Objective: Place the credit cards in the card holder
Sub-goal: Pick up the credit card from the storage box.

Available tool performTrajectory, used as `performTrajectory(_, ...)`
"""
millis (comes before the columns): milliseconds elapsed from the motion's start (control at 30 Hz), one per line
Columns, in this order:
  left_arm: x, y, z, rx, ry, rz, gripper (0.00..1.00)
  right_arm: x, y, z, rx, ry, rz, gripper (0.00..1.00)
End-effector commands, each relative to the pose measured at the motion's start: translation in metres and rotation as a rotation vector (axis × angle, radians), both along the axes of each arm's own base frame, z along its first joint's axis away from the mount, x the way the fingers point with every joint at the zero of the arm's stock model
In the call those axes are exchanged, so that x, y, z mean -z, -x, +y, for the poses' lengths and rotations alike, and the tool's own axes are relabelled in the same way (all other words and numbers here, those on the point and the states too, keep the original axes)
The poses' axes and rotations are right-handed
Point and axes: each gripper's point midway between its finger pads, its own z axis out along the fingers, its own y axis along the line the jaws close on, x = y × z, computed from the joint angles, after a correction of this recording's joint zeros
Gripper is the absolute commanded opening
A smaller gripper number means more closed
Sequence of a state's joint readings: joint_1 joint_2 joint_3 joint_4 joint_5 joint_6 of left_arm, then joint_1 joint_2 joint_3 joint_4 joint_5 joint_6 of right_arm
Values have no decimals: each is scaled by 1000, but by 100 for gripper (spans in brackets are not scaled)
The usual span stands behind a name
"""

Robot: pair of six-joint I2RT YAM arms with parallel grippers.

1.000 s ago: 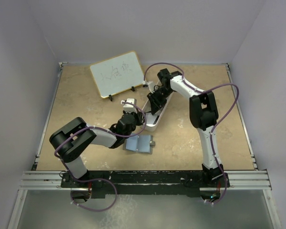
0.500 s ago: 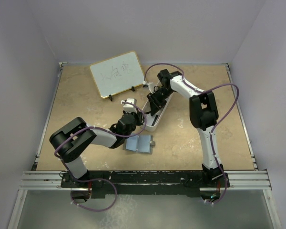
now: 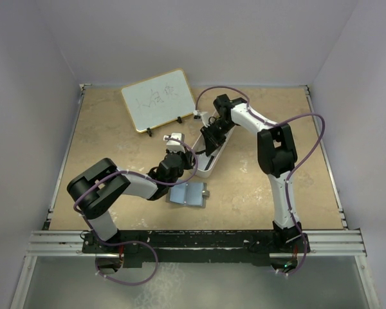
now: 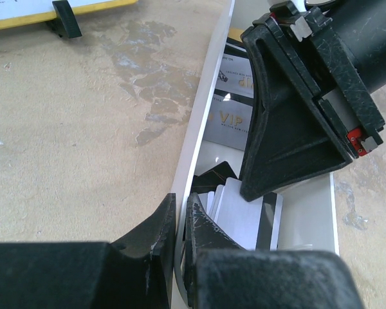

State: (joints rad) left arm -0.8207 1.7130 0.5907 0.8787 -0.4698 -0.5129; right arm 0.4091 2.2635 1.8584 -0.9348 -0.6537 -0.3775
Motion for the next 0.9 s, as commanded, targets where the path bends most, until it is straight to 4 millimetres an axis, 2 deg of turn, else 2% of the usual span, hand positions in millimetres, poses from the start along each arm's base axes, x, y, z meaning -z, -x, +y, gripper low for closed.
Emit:
performTrajectory(0,-15,-13,8,-83,52,-45,0,-16,21,-7,25,55,47,6)
performTrajectory(33,-15,-13,8,-85,51,-45,0,-18,15,-9,43,66,20,0)
performTrajectory(167,-13,-12,8,-84,48,-40,0,-38,-9,-15,128,33,-71,0)
performTrajectory(233,-11,-12,8,-83,46,-37,0,-50,-13,-15,147,3,-89,0)
performTrajectory(367,-10,-12,7,-80,50,-32,0,-60,-2,-7,118,-69,-55,0)
performTrajectory(600,-9,-12,6,-79,52,-31,0,-40,18,-5,103,-77,43,0)
performTrajectory(733,-7,-12,6,-79,53,-27,0,-32,28,3,82,-85,89,0)
performTrajectory(867,-8,-13,6,-82,53,-28,0,-38,35,15,68,-158,130,3)
